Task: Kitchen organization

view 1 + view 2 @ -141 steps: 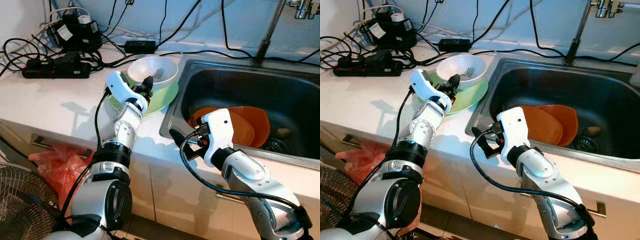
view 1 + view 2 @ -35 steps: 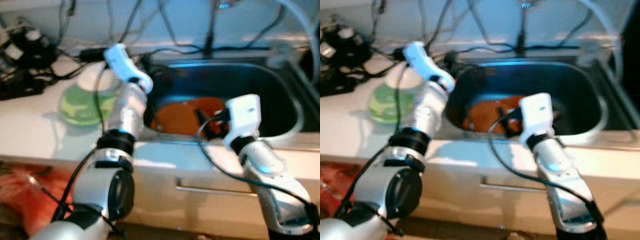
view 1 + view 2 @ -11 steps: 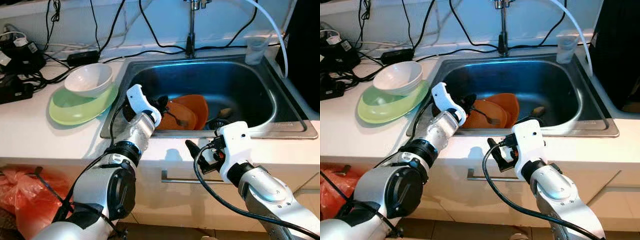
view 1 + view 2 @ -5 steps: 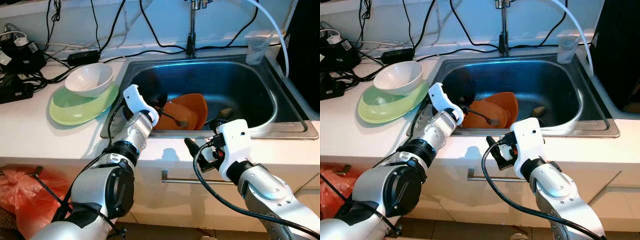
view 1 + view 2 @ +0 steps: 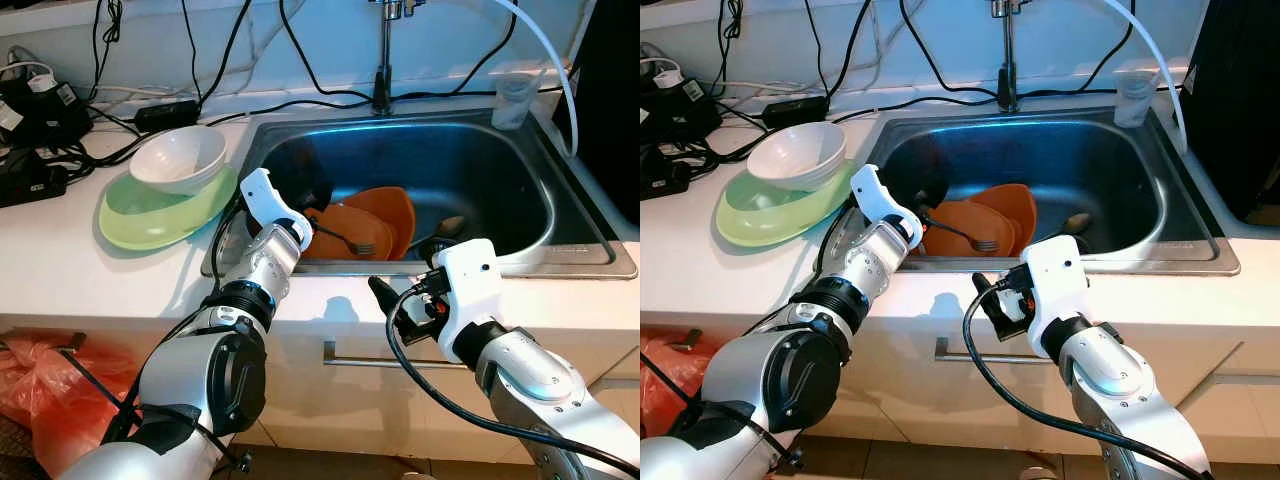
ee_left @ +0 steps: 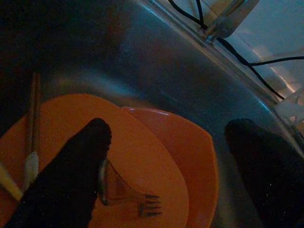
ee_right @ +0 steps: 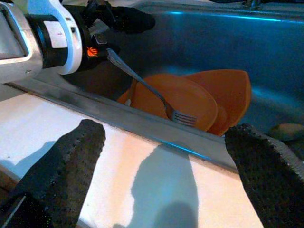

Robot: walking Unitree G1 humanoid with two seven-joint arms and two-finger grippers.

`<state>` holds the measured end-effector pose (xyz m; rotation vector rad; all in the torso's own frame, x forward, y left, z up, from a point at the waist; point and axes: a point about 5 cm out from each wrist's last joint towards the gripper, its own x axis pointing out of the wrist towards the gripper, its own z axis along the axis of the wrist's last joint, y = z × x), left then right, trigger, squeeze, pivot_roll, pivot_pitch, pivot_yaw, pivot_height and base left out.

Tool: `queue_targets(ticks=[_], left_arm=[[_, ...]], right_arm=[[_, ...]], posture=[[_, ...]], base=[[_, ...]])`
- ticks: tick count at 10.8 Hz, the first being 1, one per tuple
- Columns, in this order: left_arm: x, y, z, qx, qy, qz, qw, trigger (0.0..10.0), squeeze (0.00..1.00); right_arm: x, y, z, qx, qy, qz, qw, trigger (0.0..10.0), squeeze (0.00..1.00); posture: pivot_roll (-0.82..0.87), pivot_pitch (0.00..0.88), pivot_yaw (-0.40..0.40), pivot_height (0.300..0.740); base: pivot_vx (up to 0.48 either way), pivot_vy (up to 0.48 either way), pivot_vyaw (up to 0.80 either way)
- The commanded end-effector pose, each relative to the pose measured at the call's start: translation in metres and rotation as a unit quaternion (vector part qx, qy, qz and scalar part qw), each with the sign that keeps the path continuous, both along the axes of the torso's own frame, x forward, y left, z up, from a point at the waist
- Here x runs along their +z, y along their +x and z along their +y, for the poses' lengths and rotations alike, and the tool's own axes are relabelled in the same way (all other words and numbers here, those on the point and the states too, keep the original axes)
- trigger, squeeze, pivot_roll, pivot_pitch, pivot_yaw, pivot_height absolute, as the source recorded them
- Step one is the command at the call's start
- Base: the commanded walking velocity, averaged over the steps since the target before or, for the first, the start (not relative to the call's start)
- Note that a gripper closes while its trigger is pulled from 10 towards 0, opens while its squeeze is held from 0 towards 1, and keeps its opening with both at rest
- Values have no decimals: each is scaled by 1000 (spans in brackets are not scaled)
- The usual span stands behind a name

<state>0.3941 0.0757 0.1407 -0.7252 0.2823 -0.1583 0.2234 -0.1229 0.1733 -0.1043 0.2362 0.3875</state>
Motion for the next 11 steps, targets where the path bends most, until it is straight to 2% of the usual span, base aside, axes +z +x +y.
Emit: queue_targets(ticks=[1,5,7,9,11], left_arm=[[-2,1,9,15,6,5,1000,10000,1000],[-2,1,12,21,6,7,1000,10000,1000],[1,3,12,13,22,27,999,10000,1000],[37,15,17,20,45,-51,997,10000,1000],[51,19,21,24,53,-79,995,10000,1000]], right_arm=[[1,1,3,10,4,-1,1000,10000,0],[1,3,4,13,4,-2,1000,10000,0],[1,3,4,12,5,-3,1000,10000,0],[1,4,4,11,5,-4,1000,10000,0],[0,5,4,13,5,-4,1000,10000,0]], posture=[[-317,0,151,740],[-311,0,147,740],[-311,0,149,740],[-307,0,149,740],[-299,0,147,740]], base=[[0,0,0],[0,0,0],[0,0,0],[0,0,0],[0,0,0]])
